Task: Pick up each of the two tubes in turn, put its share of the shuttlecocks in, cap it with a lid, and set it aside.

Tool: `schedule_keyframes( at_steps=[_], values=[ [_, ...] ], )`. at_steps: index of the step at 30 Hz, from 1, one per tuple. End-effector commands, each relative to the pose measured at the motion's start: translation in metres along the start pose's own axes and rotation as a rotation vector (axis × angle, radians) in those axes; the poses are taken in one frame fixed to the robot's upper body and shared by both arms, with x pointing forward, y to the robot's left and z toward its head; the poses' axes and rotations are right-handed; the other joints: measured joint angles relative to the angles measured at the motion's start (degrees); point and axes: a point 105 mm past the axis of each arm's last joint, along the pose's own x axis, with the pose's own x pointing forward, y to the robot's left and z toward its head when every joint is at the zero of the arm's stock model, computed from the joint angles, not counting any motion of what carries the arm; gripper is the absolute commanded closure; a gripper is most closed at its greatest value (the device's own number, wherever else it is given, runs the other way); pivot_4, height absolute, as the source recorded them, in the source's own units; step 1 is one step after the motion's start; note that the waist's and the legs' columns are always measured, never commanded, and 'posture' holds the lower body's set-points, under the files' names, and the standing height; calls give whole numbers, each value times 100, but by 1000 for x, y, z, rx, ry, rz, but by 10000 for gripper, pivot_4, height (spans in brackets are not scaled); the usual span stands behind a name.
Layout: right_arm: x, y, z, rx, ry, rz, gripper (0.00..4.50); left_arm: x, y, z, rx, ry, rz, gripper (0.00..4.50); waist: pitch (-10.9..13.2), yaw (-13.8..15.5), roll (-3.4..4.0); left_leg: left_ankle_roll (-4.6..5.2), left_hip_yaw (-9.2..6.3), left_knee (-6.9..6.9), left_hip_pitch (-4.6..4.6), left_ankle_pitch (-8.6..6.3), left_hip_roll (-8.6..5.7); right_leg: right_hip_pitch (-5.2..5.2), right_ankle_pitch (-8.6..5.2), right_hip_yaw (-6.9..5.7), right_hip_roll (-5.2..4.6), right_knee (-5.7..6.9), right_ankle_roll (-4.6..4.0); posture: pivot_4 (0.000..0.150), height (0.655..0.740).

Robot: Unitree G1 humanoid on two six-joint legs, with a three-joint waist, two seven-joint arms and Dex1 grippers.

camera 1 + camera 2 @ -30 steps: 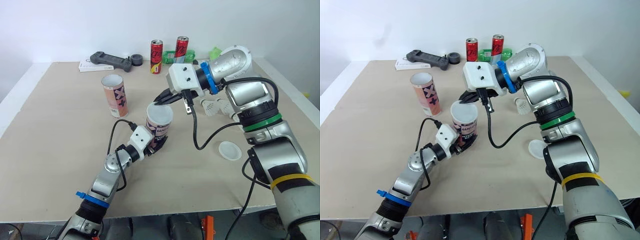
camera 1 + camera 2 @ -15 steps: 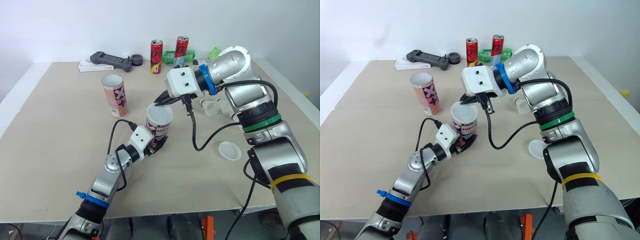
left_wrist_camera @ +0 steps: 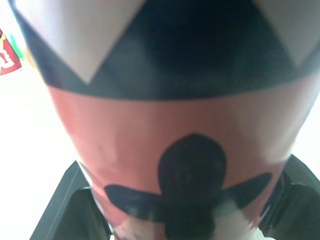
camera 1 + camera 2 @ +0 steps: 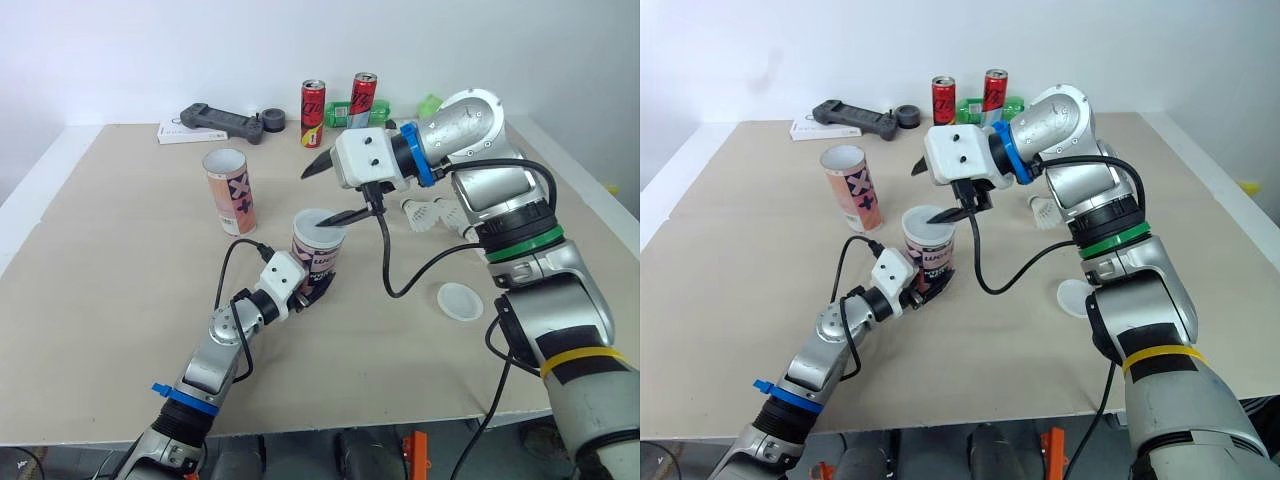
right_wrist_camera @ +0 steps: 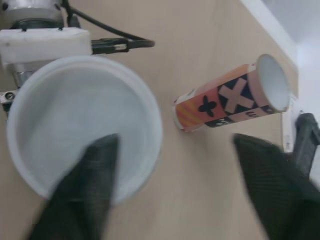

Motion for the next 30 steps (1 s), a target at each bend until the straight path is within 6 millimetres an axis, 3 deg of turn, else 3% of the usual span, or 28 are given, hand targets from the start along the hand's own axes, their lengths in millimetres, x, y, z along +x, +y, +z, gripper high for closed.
schedule_keyframes(
  at_steps=[1, 7, 8, 12, 14, 18, 30],
  values=[
    [-15, -18, 12, -19, -19, -74, 330, -6, 4, -23, -13, 98, 29, 14736, 0, 0, 0, 0, 0, 0, 0, 0, 0, 0, 0, 0, 0, 0, 0, 1500, 7400],
    [-32, -34, 27, -9, -83, -139, 330, -6, 4, -23, -12, 98, 28, 14736, 1, 1, 1, 0, 3, -3, -4, 0, 0, -6, 0, 2, -1, 0, -1, 1500, 7400],
    [-34, -34, 30, 1, -109, -136, 2641, -6, 4, -23, -12, 98, 28, 14736, 1, 1, 0, 0, 4, -5, -4, 0, 0, -7, 0, 2, -1, 0, -2, 1500, 7400],
    [-35, -24, 39, 37, -184, -70, 16910, -6, 5, -23, -11, 98, 30, 14736, 1, 0, 1, 0, 5, -6, -4, 0, 0, -8, 0, 4, -2, 0, -3, 1500, 7400],
    [-32, -13, 39, 60, -200, -18, 27092, -6, 4, -23, -11, 98, 30, 14736, 1, 1, 0, 0, 5, -8, -4, 0, 0, -8, -1, 4, -1, 0, -3, 1500, 7400],
    [-9, 16, 25, 125, -196, 80, 44700, -6, 4, -23, -12, 97, 30, 14736, 0, 1, -1, 0, 5, -9, -4, 0, 0, -7, -1, 4, -1, -1, -3, 1500, 7400],
    [24, 56, -9, 193, -96, 205, 44700, -8, 3, -24, -14, 101, 29, 14736, -1, -1, 2, 2, 9, -9, 3, 1, 0, -8, 0, 7, 0, 0, 0, 1500, 7400]
  ],
)
